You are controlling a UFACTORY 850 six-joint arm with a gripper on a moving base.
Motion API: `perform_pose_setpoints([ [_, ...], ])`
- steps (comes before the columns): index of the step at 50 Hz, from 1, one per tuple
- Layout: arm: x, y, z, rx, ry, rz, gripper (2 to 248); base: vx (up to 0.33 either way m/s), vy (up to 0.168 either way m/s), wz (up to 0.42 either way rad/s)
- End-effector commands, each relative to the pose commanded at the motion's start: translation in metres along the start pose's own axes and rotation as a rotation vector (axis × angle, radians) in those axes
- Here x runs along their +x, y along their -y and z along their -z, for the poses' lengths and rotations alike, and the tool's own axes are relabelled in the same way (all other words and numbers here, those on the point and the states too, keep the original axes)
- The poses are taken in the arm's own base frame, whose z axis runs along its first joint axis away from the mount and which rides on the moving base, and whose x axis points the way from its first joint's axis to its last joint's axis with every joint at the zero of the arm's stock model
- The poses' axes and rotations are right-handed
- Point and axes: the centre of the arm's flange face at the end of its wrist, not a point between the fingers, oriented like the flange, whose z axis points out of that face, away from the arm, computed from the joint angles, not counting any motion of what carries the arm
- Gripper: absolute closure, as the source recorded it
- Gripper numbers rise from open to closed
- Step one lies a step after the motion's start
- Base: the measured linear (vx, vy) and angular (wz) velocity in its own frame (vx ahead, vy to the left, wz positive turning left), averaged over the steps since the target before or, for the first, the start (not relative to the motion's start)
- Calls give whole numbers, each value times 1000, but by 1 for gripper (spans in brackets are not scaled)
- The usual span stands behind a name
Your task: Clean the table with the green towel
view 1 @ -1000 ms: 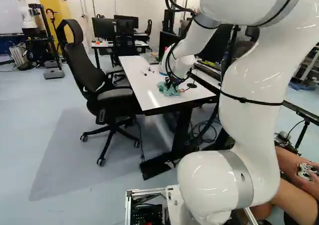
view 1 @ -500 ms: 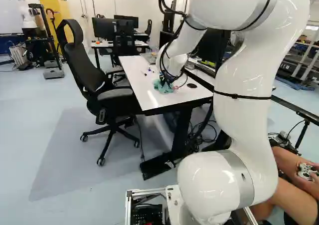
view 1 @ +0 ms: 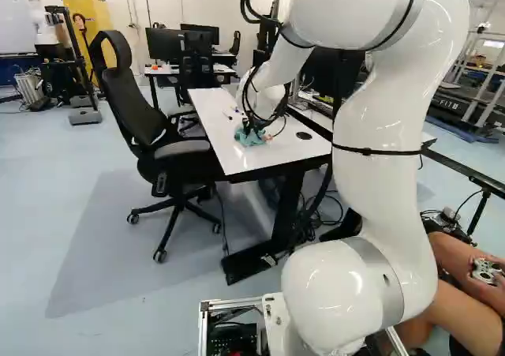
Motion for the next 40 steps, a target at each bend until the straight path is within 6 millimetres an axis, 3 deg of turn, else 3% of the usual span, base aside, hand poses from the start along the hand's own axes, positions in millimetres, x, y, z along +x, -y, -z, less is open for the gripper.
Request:
perform_pose_setpoints([
  [18, -14, 23, 13, 26, 10, 31, 200, 0, 0, 0],
  [40, -45, 22, 42, 28, 31, 34, 200, 0, 0, 0],
])
